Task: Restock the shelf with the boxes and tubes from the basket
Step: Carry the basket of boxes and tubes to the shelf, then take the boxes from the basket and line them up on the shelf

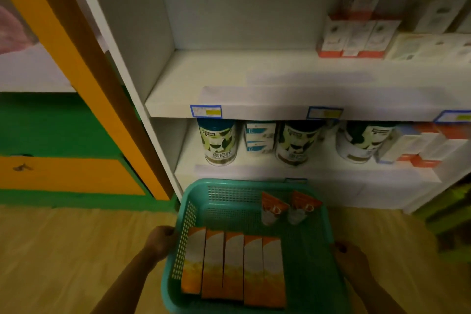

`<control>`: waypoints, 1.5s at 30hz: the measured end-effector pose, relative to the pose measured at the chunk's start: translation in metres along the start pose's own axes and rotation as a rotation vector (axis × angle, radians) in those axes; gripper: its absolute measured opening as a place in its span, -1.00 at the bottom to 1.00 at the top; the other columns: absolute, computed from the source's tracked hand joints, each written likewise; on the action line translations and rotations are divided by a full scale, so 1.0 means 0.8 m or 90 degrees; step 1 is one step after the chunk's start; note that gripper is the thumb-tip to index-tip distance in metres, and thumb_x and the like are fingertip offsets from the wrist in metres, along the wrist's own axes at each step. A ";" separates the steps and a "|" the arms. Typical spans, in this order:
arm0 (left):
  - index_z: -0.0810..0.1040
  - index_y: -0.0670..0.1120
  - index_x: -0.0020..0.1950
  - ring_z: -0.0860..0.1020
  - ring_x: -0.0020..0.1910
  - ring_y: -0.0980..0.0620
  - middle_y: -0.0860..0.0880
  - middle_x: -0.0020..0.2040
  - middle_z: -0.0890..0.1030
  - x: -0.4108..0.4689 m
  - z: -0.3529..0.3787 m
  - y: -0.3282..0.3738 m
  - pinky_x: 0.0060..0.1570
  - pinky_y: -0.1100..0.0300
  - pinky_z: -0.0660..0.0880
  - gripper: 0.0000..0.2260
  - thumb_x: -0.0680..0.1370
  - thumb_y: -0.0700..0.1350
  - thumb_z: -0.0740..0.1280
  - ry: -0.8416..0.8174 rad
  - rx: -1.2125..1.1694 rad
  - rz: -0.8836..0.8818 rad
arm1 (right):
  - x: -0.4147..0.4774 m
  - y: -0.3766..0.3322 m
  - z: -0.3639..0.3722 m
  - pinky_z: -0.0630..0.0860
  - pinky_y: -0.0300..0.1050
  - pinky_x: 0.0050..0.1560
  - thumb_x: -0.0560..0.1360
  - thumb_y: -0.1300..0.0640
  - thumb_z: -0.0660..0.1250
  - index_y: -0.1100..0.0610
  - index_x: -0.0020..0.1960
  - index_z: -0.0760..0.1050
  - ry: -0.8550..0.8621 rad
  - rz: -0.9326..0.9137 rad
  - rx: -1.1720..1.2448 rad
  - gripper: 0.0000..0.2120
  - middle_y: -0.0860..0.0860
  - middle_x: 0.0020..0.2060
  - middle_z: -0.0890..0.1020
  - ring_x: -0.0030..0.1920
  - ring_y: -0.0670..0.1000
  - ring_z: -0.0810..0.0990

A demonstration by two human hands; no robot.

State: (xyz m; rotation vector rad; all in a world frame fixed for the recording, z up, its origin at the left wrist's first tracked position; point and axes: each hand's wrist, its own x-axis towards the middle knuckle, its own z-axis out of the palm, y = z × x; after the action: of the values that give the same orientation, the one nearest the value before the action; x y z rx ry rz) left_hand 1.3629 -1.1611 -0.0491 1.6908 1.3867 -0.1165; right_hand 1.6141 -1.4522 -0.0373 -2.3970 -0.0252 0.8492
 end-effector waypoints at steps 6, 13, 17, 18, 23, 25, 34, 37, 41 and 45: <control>0.52 -0.11 -0.28 0.51 -0.17 -0.06 -0.16 -0.15 0.57 0.050 0.042 -0.025 -0.18 0.17 0.38 -0.80 0.54 -0.19 0.24 -0.022 0.062 0.000 | 0.039 0.025 0.034 0.39 0.04 0.23 0.59 0.19 0.16 0.26 0.33 0.40 0.005 0.014 0.026 -0.66 0.27 0.27 0.49 0.26 0.25 0.47; 0.61 -0.25 0.04 0.50 -0.10 -0.01 -0.17 -0.04 0.60 0.076 0.067 -0.039 -0.10 0.14 0.40 -0.79 0.54 -0.19 0.24 -0.043 0.105 -0.004 | 0.065 0.048 0.048 0.37 0.03 0.22 0.59 0.24 0.14 0.32 0.32 0.39 0.016 0.025 0.031 -0.67 0.30 0.27 0.48 0.26 0.27 0.46; 0.58 -0.11 -0.19 0.53 -0.13 -0.07 -0.17 -0.12 0.59 0.077 0.068 -0.045 -0.03 0.01 0.50 -0.89 0.47 -0.13 0.30 -0.025 0.060 -0.006 | 0.078 0.053 0.045 0.35 0.04 0.24 0.60 0.25 0.12 0.34 0.33 0.38 0.004 0.005 0.019 -0.66 0.31 0.29 0.47 0.27 0.28 0.45; 0.59 -0.10 -0.17 0.54 -0.11 -0.07 -0.17 -0.09 0.60 0.074 0.068 -0.043 -0.02 0.02 0.50 -0.89 0.49 -0.13 0.28 -0.022 0.080 -0.008 | 0.077 0.052 0.043 0.36 0.03 0.21 0.60 0.26 0.12 0.34 0.32 0.38 -0.003 -0.004 0.005 -0.67 0.32 0.28 0.47 0.26 0.29 0.45; 0.38 -0.12 0.33 0.43 0.30 -0.11 -0.14 0.32 0.43 0.055 0.068 -0.014 0.21 0.00 0.42 -0.67 0.59 -0.08 0.13 0.007 0.401 0.034 | 0.080 0.045 0.036 0.33 0.11 0.33 0.58 0.24 0.16 0.30 0.40 0.28 -0.009 -0.071 -0.179 -0.60 0.30 0.36 0.38 0.32 0.26 0.39; 0.31 -0.08 0.37 0.37 0.33 -0.07 -0.10 0.33 0.39 0.044 0.066 -0.001 0.19 0.01 0.43 -0.64 0.58 -0.08 0.15 0.028 0.452 0.087 | 0.079 0.041 0.035 0.29 0.13 0.38 0.57 0.17 0.17 0.22 0.44 0.23 0.012 -0.111 -0.279 -0.55 0.24 0.40 0.33 0.37 0.21 0.35; 0.44 -0.08 0.30 0.47 0.25 -0.08 -0.13 0.30 0.48 0.053 0.074 0.016 0.21 0.07 0.47 -0.68 0.55 -0.13 0.19 -0.070 0.482 0.203 | 0.030 -0.045 0.109 0.33 -0.14 0.34 0.54 0.12 0.24 0.05 0.30 0.40 -0.185 -0.459 -0.221 -0.67 -0.07 0.26 0.41 0.28 -0.06 0.38; 0.44 -0.10 0.28 0.42 0.32 -0.07 -0.12 0.31 0.48 0.073 0.097 0.007 0.35 0.08 0.32 -0.67 0.52 -0.20 0.16 -0.049 0.531 0.242 | 0.033 -0.068 0.157 0.30 -0.17 0.26 0.57 0.07 0.16 0.06 0.33 0.37 -0.243 -0.520 -0.338 -0.66 0.00 0.27 0.42 0.30 0.01 0.35; 0.38 -0.03 0.35 0.19 0.50 0.03 -0.02 0.40 0.42 0.092 0.108 0.000 0.49 0.00 -0.24 -0.59 0.51 -0.25 0.15 -0.004 0.633 0.331 | 0.038 -0.087 0.216 0.26 -0.02 0.33 0.53 0.03 0.19 0.07 0.40 0.28 -0.306 -0.508 -0.463 -0.54 0.02 0.38 0.36 0.37 0.07 0.25; 0.33 0.04 0.39 0.03 0.54 0.02 0.02 0.47 0.32 0.093 0.107 -0.008 0.42 -0.07 -0.39 -0.55 0.51 -0.22 0.15 -0.032 0.649 0.362 | 0.040 -0.090 0.241 0.07 0.00 0.46 0.51 -0.06 0.25 0.10 0.50 0.10 -0.336 -0.510 -0.529 -0.35 0.01 0.49 0.19 0.49 0.06 0.10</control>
State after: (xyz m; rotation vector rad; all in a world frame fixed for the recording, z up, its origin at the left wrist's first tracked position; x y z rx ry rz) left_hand 1.4234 -1.1654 -0.1452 2.8240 0.7539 -0.6100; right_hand 1.5403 -1.2850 -0.1371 -2.3731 -1.6944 1.1426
